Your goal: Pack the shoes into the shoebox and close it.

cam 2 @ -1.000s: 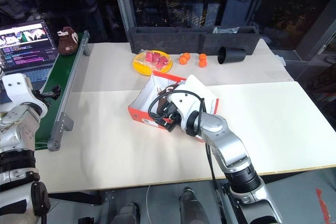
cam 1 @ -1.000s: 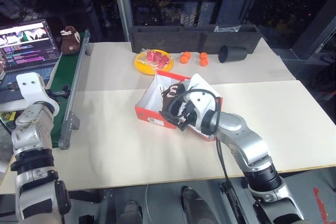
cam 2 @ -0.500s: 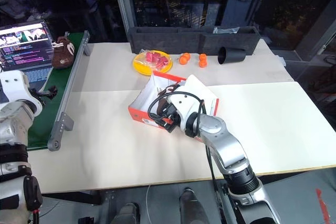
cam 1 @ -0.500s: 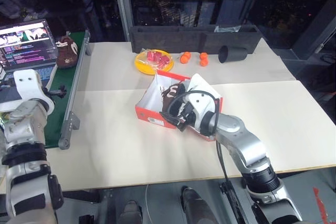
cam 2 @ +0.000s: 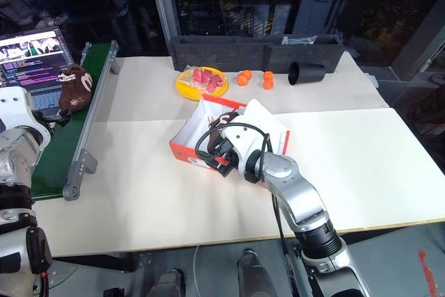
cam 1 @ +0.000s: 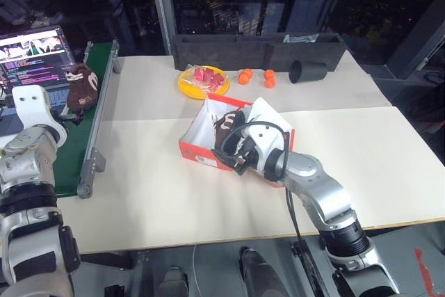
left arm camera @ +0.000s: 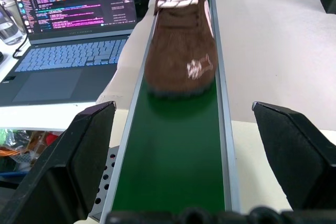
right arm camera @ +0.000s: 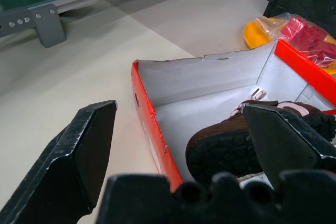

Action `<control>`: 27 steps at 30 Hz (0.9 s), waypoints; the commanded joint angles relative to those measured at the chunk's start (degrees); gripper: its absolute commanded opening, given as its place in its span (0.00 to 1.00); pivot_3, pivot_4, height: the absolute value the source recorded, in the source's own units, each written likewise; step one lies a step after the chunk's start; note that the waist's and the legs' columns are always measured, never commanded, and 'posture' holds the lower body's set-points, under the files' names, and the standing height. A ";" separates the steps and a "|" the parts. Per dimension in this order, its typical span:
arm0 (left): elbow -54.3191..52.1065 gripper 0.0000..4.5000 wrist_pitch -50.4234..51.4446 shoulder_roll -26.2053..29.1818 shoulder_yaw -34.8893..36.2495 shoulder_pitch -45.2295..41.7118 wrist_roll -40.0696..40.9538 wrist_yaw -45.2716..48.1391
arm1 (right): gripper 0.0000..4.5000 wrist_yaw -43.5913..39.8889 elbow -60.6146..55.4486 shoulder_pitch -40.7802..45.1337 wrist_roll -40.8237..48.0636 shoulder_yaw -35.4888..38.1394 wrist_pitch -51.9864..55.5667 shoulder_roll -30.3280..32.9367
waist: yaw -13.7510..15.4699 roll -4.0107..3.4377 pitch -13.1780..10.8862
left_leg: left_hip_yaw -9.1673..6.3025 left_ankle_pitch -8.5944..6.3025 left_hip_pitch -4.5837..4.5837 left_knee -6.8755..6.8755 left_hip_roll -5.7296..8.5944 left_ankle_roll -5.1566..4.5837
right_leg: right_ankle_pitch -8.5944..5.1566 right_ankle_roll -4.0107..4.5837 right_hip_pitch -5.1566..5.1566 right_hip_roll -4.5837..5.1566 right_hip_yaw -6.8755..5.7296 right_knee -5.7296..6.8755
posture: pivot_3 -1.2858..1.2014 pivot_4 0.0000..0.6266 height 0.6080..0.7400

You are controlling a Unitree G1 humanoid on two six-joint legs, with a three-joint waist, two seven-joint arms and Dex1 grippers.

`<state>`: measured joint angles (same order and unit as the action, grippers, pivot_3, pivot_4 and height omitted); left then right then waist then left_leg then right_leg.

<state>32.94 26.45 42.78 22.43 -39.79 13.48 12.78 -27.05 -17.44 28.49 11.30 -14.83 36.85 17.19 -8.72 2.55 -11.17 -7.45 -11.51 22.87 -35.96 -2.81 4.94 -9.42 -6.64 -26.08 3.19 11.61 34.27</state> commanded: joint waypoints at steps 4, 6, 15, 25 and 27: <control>-1.28 1.00 -0.68 1.00 0.18 -1.86 -0.49 -0.44 | 1.00 0.42 -1.28 0.05 -0.46 0.52 -0.48 -0.51 | -0.01 0.00 0.00 | 0.00 0.00 0.00 0.00 0.00 0.00 | 0.00 0.00 0.00 0.00 0.00 0.00 | 0.52 0.24 0.90; -0.92 1.00 -0.94 1.06 0.27 -2.07 -0.58 -0.65 | 1.00 0.48 -1.34 0.00 -0.48 0.56 -0.46 -0.56 | 0.00 0.00 0.00 | 0.00 0.00 0.00 0.00 0.00 0.00 | 0.00 0.00 0.00 0.00 0.00 0.00 | 0.52 0.24 0.90; 3.91 1.00 -1.03 0.58 -0.12 -3.00 -2.18 -4.15 | 1.00 1.18 -2.19 -0.58 0.52 1.94 0.49 -1.22 | -0.02 0.00 0.00 | 0.00 0.00 -0.02 0.00 0.00 0.00 | 0.00 0.00 0.00 0.00 0.00 0.03 | 0.52 0.24 0.90; 1.38 0.65 6.76 -2.82 -2.06 -2.72 -1.44 -3.15 | 1.00 1.31 -2.79 0.19 1.71 4.58 1.49 -0.79 | 0.50 0.02 0.01 | -0.01 0.00 -0.04 -0.01 0.00 0.00 | 0.00 0.00 0.00 0.00 -0.01 0.15 | 0.52 0.24 0.90; 1.56 0.50 7.46 -3.16 -1.87 -3.63 -1.32 -3.59 | 1.00 1.34 -2.77 0.61 2.05 5.42 1.63 -0.72 | 0.71 0.02 0.01 | -0.01 0.04 -0.06 -0.01 0.00 0.07 | -0.01 0.00 0.00 0.00 -0.01 0.19 | 0.52 0.24 0.90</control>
<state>36.32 33.38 39.84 20.23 -41.76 11.45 9.12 -25.87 -17.50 27.98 12.51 -11.33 38.34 16.51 -8.01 2.56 -11.16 -7.47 -11.43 22.81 -35.97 -2.81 5.08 -9.43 -6.64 -26.08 3.19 11.60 34.49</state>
